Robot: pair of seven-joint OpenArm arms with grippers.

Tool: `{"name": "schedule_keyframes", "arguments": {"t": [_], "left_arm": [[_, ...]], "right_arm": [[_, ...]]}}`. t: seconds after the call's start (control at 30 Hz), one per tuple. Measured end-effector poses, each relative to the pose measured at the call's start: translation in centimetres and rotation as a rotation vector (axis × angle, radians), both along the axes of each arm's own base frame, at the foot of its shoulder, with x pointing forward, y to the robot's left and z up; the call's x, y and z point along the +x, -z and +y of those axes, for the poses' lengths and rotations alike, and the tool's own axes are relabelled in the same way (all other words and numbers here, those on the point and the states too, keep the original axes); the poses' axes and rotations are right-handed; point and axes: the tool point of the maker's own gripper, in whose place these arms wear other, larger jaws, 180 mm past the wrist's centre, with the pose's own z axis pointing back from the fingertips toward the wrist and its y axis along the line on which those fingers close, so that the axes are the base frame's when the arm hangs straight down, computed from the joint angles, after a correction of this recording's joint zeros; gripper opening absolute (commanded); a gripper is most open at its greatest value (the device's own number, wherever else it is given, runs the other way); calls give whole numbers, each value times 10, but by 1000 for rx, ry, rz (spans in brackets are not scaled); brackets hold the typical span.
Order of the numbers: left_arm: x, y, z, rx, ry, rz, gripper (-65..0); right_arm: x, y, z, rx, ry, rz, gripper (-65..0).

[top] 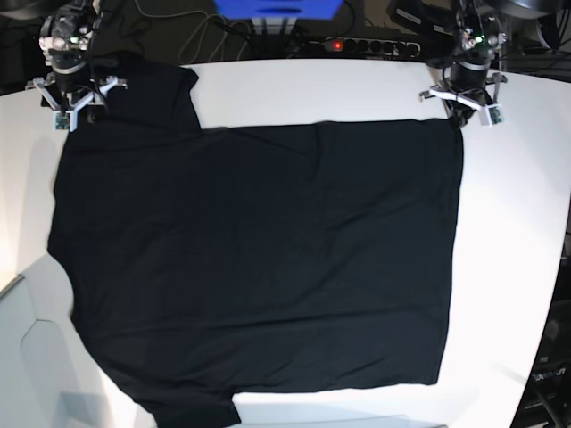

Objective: Fold the T-shirt properly
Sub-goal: 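Lower both grippers and pinch the shirt's shoulder edges, then lift the shoulder edges and pull them over the shirt toward the hem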

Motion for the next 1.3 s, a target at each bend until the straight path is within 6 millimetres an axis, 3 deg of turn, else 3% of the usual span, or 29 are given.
{"name": "schedule_keyframes", "arguments": {"t": [0.23,0.4,0.53,0.67,0.83,1.0,1.17,1.3], "left_arm": [[-1,-1,4,3,-5,2,-650],[-5,-3,15,20,-32,14,-650],[-6,-5,21,29,-45,12,-650],[-7,-5,21,28,-44,14,-650],[-5,-12,18,35,-32,4,-650],[4,-36,11,63,4,-46,-650],[0,-46,6,69,20,-57,-650],[-4,-58,23,103,-27,-79,-650]], "right_arm": [[3,3,13,18,-34,7,-373],[5,9,49,107,-215,55,-548],[6,9,54,123,-240,67,-650],[4,7,48,119,-226,65,-650],[-9,-5,22,38,-166,115,-650],[11,-38,21,-16,-187,21,-650],[16,-54,21,-46,-198,-7,-650],[21,-61,20,-53,-199,-36,-650]]}}
